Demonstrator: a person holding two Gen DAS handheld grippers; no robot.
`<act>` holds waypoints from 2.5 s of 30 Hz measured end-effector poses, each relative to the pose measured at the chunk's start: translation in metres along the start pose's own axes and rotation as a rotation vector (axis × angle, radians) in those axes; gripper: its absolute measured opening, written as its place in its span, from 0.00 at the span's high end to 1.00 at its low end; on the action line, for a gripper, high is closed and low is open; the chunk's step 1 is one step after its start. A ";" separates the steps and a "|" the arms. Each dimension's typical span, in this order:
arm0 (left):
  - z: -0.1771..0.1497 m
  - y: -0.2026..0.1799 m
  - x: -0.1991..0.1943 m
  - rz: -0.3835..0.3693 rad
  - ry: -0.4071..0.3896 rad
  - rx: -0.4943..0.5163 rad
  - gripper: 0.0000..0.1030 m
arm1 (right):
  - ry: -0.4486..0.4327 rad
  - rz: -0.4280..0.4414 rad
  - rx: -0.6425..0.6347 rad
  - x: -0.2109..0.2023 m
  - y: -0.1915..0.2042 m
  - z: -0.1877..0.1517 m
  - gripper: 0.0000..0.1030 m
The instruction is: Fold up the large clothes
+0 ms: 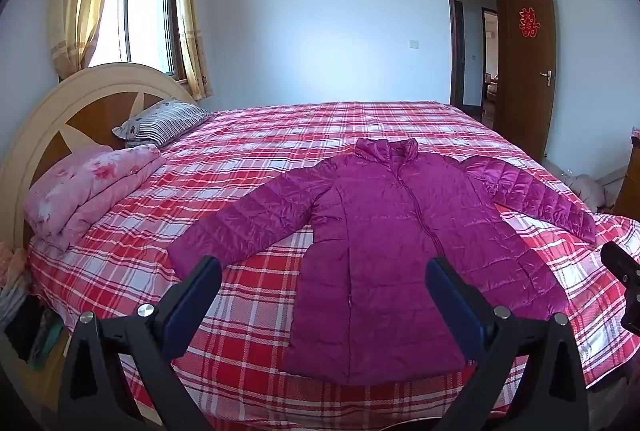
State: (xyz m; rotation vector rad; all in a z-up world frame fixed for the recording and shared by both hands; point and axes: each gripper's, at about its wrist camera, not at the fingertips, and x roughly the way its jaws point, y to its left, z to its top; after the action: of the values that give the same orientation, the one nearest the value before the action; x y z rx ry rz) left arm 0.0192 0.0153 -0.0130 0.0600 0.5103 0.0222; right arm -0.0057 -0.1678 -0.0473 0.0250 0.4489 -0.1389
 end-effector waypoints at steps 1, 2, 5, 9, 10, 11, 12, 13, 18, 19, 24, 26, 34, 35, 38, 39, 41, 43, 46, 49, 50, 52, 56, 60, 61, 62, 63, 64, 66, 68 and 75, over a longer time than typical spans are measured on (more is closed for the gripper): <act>0.000 0.000 0.000 -0.001 0.000 0.001 0.01 | 0.002 0.002 0.002 0.000 -0.001 0.000 0.00; 0.000 0.000 0.000 -0.001 0.000 0.000 0.01 | 0.003 0.003 0.003 0.000 -0.001 0.000 0.00; 0.000 -0.001 0.001 0.000 0.004 0.002 0.01 | 0.011 0.004 0.002 0.004 -0.003 0.001 0.00; -0.001 -0.002 0.002 -0.001 0.008 0.006 0.01 | 0.019 0.007 0.006 0.004 -0.006 0.000 0.00; -0.001 -0.002 0.002 -0.001 0.008 0.005 0.01 | 0.020 0.006 0.007 0.005 -0.005 0.001 0.00; -0.001 -0.002 0.002 -0.002 0.008 0.004 0.01 | 0.011 0.001 0.009 0.006 -0.005 -0.001 0.00; -0.001 -0.002 0.002 -0.002 0.008 0.004 0.01 | 0.011 0.001 0.009 0.006 -0.005 -0.001 0.00; -0.001 -0.002 0.002 -0.001 0.008 0.005 0.01 | 0.012 0.001 0.010 0.006 -0.005 -0.001 0.00; -0.001 -0.004 0.003 -0.001 0.013 0.007 0.01 | 0.015 0.000 0.012 0.006 -0.007 -0.002 0.00; -0.002 -0.003 0.003 -0.001 0.013 0.007 0.01 | 0.015 -0.001 0.013 0.006 -0.007 -0.002 0.00; -0.002 -0.003 0.003 -0.002 0.013 0.006 0.01 | -0.003 0.000 0.015 0.008 -0.006 -0.002 0.00; -0.002 -0.003 0.004 -0.005 0.013 0.005 0.01 | -0.006 0.002 0.019 0.009 -0.007 -0.003 0.00; -0.004 -0.003 0.004 -0.009 0.010 0.005 0.01 | -0.016 0.007 0.032 0.009 -0.006 -0.002 0.00; -0.004 -0.003 0.004 -0.009 0.009 0.005 0.01 | -0.017 0.007 0.033 0.009 -0.006 -0.002 0.00; -0.004 -0.003 0.004 -0.009 0.010 0.004 0.01 | -0.020 0.008 0.036 0.010 -0.006 -0.003 0.00; -0.004 -0.002 0.005 -0.009 0.010 0.003 0.01 | -0.018 0.008 0.035 0.010 -0.006 -0.003 0.00; -0.004 -0.003 0.005 -0.008 0.011 0.004 0.01 | -0.022 0.014 0.047 0.011 -0.006 -0.004 0.00; -0.004 -0.003 0.006 -0.007 0.012 0.004 0.01 | -0.025 0.016 0.048 0.012 -0.005 -0.004 0.00; -0.004 -0.002 0.007 -0.006 0.014 0.003 0.01 | -0.023 0.009 0.033 0.011 -0.006 -0.004 0.00; -0.004 -0.001 0.008 -0.007 0.016 0.005 0.01 | -0.049 0.020 0.053 0.012 -0.006 -0.004 0.00; -0.005 -0.001 0.009 -0.008 0.017 0.008 0.01 | -0.067 0.026 0.066 0.012 -0.007 -0.004 0.00; -0.005 -0.001 0.012 -0.011 0.021 0.016 0.01 | -0.092 0.040 0.095 0.014 -0.013 -0.005 0.00; -0.006 0.001 0.027 -0.035 0.012 0.025 0.01 | -0.084 0.056 0.202 0.037 -0.046 -0.010 0.00; -0.003 0.002 0.068 0.007 0.022 0.048 0.01 | -0.036 -0.045 0.245 0.080 -0.093 -0.018 0.00; -0.002 0.002 0.080 0.011 0.034 0.045 0.01 | -0.023 -0.061 0.269 0.090 -0.109 -0.019 0.00; -0.001 0.003 0.089 0.013 0.044 0.042 0.01 | 0.000 -0.076 0.299 0.103 -0.129 -0.022 0.02; 0.002 0.003 0.103 0.012 0.057 0.036 0.01 | 0.017 -0.091 0.326 0.112 -0.143 -0.023 0.03; 0.003 0.002 0.112 0.006 0.062 0.033 0.01 | 0.023 -0.113 0.340 0.119 -0.158 -0.023 0.05; 0.007 0.000 0.136 0.002 0.083 0.033 0.01 | 0.057 -0.137 0.396 0.138 -0.192 -0.027 0.09; 0.011 -0.003 0.157 -0.026 0.107 0.027 0.01 | 0.161 -0.159 0.464 0.161 -0.211 -0.041 0.16; 0.014 -0.012 0.219 -0.056 0.211 -0.007 0.01 | 0.291 -0.230 0.585 0.215 -0.280 -0.051 0.30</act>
State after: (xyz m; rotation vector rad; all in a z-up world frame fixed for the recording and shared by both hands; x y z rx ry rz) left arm 0.2167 0.0105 -0.1081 0.0365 0.7225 -0.0246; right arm 0.1245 -0.4699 -0.1850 0.5753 0.6889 -0.4942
